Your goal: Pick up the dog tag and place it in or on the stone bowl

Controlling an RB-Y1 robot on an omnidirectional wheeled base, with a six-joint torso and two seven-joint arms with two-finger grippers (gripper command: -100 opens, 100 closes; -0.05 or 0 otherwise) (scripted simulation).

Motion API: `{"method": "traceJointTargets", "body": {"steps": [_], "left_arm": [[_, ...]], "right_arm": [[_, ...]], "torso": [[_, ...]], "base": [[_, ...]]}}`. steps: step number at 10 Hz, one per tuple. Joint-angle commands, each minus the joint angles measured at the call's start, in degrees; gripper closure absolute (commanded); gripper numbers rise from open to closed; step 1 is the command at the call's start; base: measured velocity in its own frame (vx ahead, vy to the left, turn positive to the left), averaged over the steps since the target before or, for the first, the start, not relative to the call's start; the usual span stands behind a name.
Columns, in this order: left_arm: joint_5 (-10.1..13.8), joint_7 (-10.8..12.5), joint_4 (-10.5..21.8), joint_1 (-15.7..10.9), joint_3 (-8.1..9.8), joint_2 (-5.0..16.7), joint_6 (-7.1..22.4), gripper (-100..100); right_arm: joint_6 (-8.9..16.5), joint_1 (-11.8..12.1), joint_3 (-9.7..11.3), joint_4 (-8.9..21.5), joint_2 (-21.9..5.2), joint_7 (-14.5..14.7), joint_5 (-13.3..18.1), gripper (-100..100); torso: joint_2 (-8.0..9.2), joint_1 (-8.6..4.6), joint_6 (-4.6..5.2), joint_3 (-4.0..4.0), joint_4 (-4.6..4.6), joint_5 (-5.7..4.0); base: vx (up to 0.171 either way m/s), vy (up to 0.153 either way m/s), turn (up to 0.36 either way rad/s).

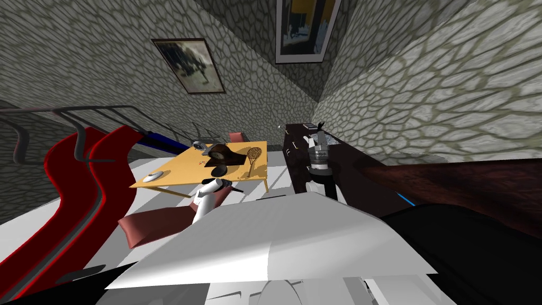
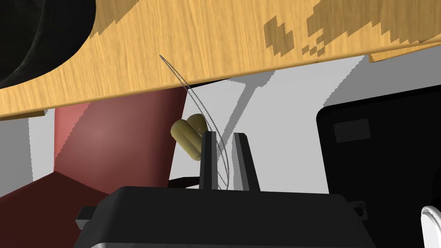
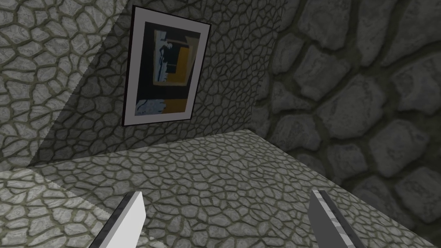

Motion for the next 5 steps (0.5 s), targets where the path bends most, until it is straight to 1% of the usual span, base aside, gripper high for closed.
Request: {"method": "traceJointTargets", "body": {"steps": [1, 3, 5], "left_arm": [[0.4, 0.5, -0.8, -0.1, 0.39, 0.7, 2.3, 100], [0.7, 1.2, -2.2, 0.0, 0.82, 1.5, 5.0, 100], [0.8, 1.9, -3.7, 0.1, 1.14, 2.4, 7.6, 100]], "right_arm": [[0.0, 0.0, 0.0, 0.0, 0.0, 0.0, 0.0, 0], [0.0, 0.0, 0.0, 0.0, 0.0, 0.0, 0.0, 0], [0.0, 0.0, 0.0, 0.0, 0.0, 0.0, 0.0, 0]], "torso": [[0.00, 0.00, 0.00, 0.00, 0.00, 0.00], [-0.07, 0.09, 0.03, -0.05, -0.03, 0.03], [-0.17, 0.21, 0.04, -0.11, -0.05, 0.06]], "base": [[-0.039, 0.016, -0.022], [-0.027, 0.031, -0.028], [-0.005, 0.049, -0.034]]}}
